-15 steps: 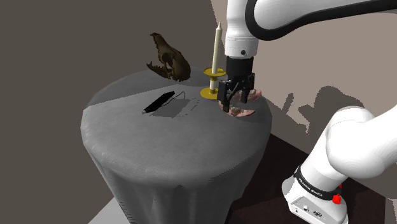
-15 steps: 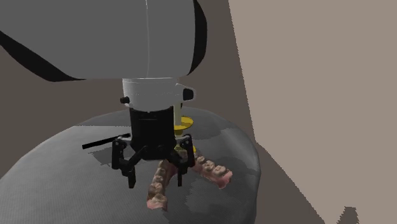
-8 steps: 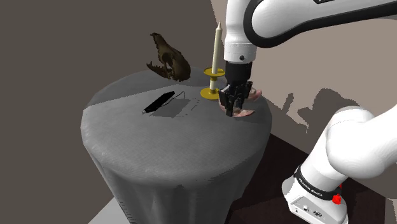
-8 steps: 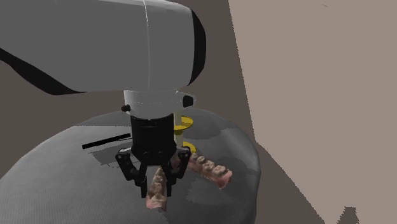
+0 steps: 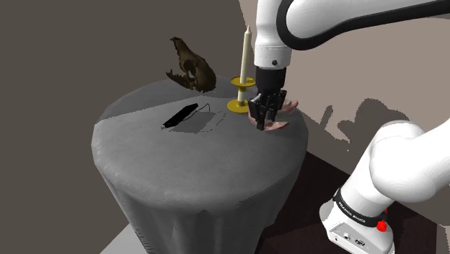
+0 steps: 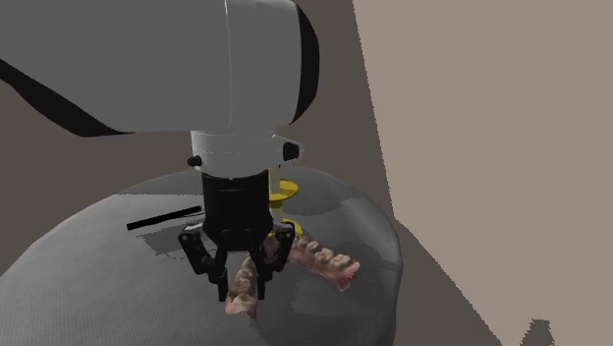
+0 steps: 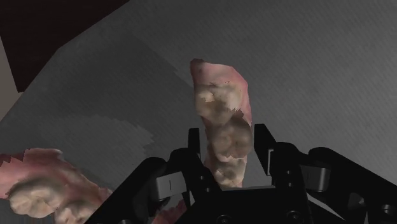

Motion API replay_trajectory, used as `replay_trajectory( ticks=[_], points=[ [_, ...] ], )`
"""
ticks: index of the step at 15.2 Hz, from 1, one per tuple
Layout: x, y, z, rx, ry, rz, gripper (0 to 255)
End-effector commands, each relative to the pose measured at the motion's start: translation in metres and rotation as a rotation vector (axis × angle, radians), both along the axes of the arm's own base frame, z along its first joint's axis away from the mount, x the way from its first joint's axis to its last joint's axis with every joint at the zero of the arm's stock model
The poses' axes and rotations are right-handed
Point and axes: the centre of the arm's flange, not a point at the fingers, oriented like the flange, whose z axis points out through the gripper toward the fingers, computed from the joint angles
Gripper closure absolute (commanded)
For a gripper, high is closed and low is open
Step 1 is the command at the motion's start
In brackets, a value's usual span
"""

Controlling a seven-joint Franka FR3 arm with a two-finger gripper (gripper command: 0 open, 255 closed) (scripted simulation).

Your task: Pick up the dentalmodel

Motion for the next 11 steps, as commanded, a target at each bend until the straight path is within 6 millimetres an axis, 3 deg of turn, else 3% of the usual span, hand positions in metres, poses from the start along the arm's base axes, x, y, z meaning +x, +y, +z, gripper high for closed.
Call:
replay_trajectory(
  ticks=[1, 11],
  points=[
    [-0.001, 0.001, 0.009, 0.0, 0.0, 0.0, 255],
    [-0.001, 0.001, 0.062, 0.0, 0.0, 0.0, 255]
  ],
)
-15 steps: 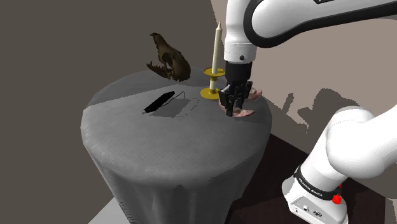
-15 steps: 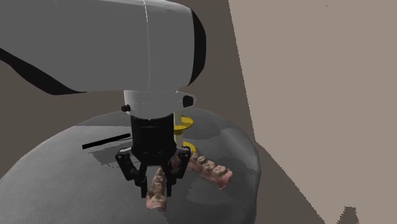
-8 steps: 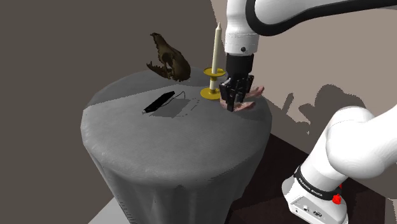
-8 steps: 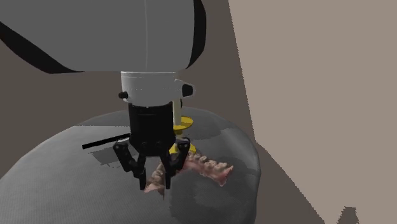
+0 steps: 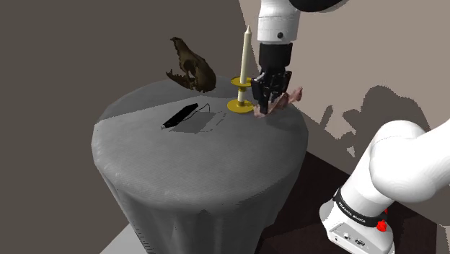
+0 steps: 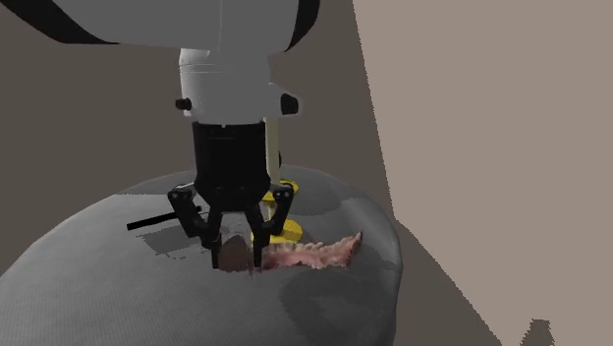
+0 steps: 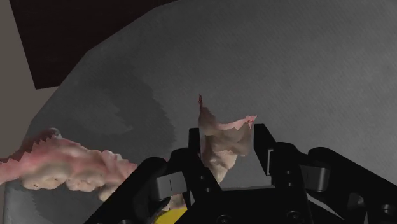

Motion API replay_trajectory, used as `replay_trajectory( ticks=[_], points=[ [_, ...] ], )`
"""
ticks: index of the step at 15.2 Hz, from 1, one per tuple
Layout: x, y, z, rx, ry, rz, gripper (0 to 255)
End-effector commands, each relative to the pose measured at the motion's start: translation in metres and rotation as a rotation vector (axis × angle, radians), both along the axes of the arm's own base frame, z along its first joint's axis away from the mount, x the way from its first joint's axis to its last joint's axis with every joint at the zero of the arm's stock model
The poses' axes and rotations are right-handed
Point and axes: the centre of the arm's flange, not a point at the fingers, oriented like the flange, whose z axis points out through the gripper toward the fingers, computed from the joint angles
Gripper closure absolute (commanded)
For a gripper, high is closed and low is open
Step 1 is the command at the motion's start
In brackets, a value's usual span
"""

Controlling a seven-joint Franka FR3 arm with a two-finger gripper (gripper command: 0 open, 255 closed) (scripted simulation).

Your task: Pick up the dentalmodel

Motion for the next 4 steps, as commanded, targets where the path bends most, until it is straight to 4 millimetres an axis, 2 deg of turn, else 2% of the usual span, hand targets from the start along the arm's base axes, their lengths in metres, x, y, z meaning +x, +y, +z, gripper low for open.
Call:
replay_trajectory(
  ticks=[1, 4],
  points=[
    [-0.0011, 0.0002, 0.011, 0.0, 0.0, 0.0, 255],
    [-0.0011, 0.0002, 0.0171, 0.0, 0.0, 0.0, 255]
  ],
)
